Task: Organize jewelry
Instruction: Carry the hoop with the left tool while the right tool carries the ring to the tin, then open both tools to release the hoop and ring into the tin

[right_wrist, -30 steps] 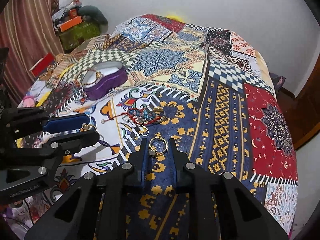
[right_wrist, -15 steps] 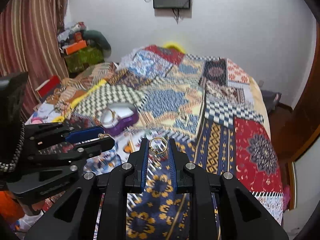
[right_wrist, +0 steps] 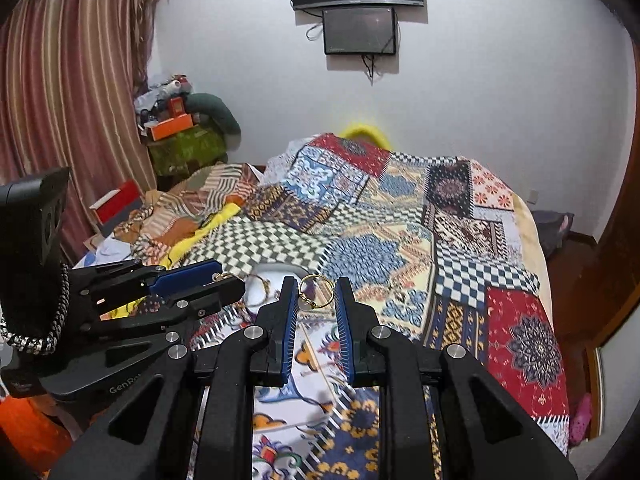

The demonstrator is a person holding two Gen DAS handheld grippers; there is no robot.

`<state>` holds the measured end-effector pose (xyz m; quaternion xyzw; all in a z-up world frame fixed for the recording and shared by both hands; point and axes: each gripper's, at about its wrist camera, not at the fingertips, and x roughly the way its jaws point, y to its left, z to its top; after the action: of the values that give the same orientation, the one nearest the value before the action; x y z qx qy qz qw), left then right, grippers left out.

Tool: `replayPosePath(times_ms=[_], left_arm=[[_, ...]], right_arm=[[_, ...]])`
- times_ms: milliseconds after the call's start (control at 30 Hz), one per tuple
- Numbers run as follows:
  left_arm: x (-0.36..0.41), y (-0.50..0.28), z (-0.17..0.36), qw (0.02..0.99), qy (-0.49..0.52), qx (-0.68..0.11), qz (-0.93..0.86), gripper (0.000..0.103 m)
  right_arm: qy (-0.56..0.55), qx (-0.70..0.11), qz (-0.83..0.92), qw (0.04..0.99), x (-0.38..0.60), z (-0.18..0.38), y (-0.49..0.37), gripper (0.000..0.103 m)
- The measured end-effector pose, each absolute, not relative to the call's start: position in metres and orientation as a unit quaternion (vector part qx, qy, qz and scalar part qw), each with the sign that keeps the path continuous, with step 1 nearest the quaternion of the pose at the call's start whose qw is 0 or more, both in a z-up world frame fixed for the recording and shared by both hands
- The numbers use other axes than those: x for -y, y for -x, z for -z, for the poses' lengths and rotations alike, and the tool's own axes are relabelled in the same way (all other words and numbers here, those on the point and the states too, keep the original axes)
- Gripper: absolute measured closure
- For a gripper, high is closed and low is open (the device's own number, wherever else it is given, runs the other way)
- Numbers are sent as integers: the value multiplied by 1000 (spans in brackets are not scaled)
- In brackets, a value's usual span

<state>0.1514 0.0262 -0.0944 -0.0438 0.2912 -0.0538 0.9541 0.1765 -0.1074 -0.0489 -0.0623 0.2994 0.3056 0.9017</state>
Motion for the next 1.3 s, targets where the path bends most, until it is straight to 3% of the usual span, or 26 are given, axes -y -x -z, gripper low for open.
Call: replayPosePath(times_ms=[467, 1300], left_arm=[[-74, -178, 107, 952, 57, -300, -3, 78], [-97, -249, 194, 908, 69, -413, 25, 78]], right_arm=[[54, -330, -326, 884, 69, 66, -213, 86], [74, -481, -323, 812, 15, 138, -294, 86]])
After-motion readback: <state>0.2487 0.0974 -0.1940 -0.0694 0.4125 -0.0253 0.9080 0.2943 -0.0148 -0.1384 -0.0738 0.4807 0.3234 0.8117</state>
